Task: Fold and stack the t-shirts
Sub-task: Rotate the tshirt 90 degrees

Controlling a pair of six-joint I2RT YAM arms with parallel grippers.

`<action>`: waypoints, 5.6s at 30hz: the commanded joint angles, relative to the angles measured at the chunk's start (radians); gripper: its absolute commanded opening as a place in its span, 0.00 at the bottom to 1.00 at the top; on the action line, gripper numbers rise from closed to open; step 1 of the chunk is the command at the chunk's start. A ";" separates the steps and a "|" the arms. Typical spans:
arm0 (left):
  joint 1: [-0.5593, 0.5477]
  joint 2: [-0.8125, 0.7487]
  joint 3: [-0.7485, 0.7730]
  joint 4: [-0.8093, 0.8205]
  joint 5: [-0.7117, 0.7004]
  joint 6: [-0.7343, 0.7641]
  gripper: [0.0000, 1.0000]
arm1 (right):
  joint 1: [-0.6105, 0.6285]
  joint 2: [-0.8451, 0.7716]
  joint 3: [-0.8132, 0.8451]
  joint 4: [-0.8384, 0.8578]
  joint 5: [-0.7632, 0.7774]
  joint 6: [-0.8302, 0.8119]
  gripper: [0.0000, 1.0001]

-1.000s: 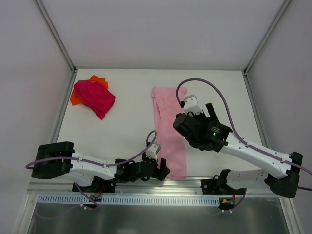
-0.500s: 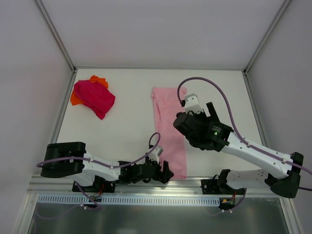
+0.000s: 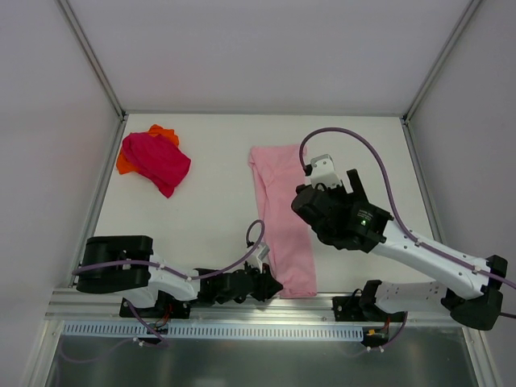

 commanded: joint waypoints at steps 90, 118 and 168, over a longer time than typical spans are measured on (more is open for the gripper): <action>0.865 0.325 0.689 -0.522 0.464 0.232 0.49 | -0.208 0.454 -0.171 0.065 -0.332 0.298 1.00; 1.026 0.710 1.133 -0.636 0.676 0.204 0.46 | 0.074 -0.275 -0.298 -0.117 -0.231 0.423 1.00; 0.713 0.182 0.538 -0.228 0.684 0.371 0.49 | 0.433 -0.015 -0.599 0.194 -0.233 0.851 1.00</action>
